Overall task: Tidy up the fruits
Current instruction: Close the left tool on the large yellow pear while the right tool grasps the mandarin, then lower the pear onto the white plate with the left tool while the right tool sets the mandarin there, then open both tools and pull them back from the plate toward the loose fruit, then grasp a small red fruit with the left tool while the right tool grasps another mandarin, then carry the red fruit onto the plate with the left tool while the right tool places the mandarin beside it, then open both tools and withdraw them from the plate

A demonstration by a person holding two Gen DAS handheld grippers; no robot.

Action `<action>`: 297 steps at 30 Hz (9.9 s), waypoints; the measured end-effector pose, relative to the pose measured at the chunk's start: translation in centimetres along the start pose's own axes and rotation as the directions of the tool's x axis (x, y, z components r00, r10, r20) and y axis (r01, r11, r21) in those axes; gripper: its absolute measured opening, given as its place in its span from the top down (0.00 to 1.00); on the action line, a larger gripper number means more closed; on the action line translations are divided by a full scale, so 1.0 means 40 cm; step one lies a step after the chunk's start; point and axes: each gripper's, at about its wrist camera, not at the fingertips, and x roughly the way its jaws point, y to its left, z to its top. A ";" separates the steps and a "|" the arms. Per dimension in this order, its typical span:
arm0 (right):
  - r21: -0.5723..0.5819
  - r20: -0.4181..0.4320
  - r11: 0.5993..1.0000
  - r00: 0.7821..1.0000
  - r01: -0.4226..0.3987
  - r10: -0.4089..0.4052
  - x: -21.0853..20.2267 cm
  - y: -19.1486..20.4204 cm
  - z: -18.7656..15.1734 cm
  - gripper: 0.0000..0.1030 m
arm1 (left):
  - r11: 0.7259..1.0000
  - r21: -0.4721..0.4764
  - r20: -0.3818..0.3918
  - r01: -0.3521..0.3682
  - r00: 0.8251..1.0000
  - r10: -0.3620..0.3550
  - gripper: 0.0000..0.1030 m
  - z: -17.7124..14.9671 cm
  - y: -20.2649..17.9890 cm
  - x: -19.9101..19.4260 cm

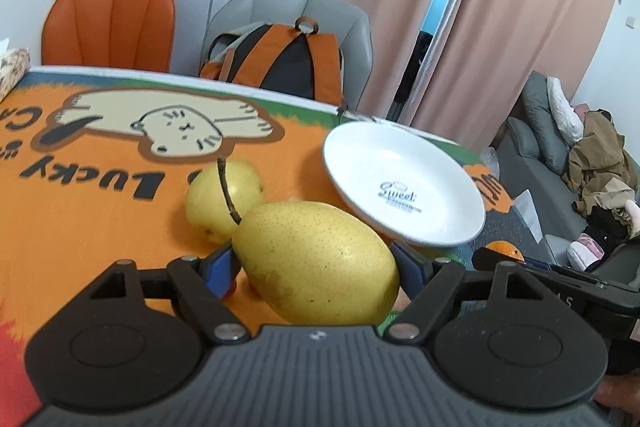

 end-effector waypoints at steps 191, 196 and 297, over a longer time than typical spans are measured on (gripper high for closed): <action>-0.091 -0.056 0.984 0.987 -0.156 0.151 0.054 0.224 -0.014 0.63 | 0.993 -0.114 -0.009 -0.024 1.000 0.023 0.77 -0.012 0.145 -0.029; -0.074 -0.043 0.987 0.989 -0.144 0.141 0.048 0.198 -0.009 0.63 | 0.995 -0.098 -0.010 -0.011 1.000 0.010 0.77 -0.004 0.119 -0.020; 0.011 0.019 0.997 0.997 -0.072 0.072 -0.024 0.113 -0.013 0.19 | 0.983 -0.163 -0.026 -0.090 0.996 0.086 0.10 0.029 0.166 -0.067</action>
